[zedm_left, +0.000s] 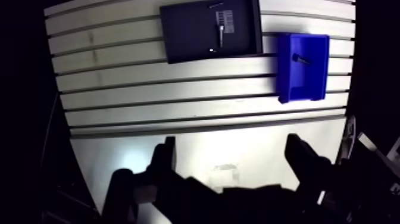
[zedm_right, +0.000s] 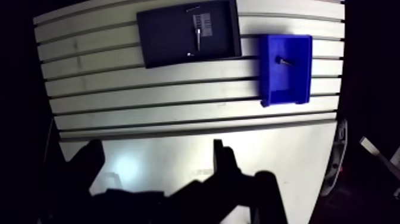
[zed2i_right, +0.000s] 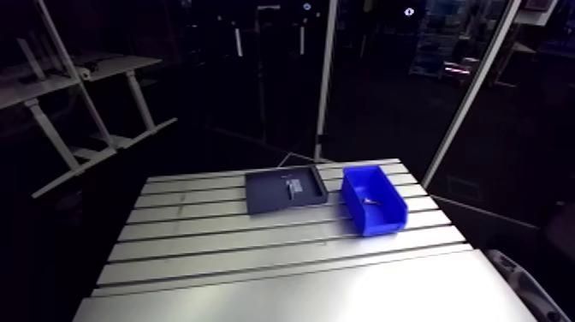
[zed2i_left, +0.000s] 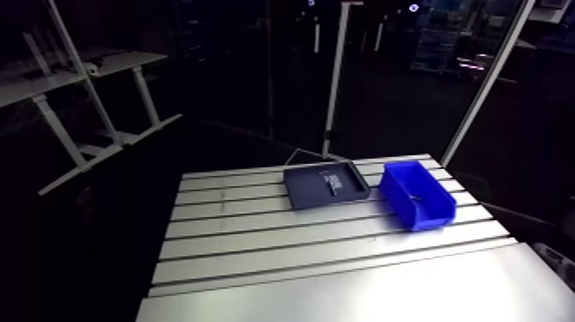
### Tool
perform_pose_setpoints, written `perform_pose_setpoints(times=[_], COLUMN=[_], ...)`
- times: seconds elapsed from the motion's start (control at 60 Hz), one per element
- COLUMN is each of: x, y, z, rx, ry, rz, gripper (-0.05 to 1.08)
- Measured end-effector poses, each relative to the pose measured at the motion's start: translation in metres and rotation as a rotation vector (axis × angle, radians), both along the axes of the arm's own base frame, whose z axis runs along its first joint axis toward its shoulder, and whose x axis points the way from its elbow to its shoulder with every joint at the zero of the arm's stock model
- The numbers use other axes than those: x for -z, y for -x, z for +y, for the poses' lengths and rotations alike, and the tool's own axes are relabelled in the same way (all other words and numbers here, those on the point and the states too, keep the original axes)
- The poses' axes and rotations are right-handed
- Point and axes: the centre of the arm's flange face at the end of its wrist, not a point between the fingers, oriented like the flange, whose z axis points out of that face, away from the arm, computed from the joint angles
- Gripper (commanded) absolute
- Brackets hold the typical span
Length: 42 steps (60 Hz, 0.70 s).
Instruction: Pick up the M10 bolt from the tray and put it into the blue bin.
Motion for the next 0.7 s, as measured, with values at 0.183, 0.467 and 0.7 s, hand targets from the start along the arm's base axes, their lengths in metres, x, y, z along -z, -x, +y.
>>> perform_pose_setpoints(times=[0.183,0.467,0.7], x=[-0.0001,0.0016,0.0016], y=[-0.0022,-0.0043,-0.0046], z=[-0.0039,-0.0069,-0.0073], rx=[0.034,0.062,0.065], ry=[0.006,0.011,0.012], rz=[-0.002,-0.009,-0.009], gripper=[0.01,0.01,0.01])
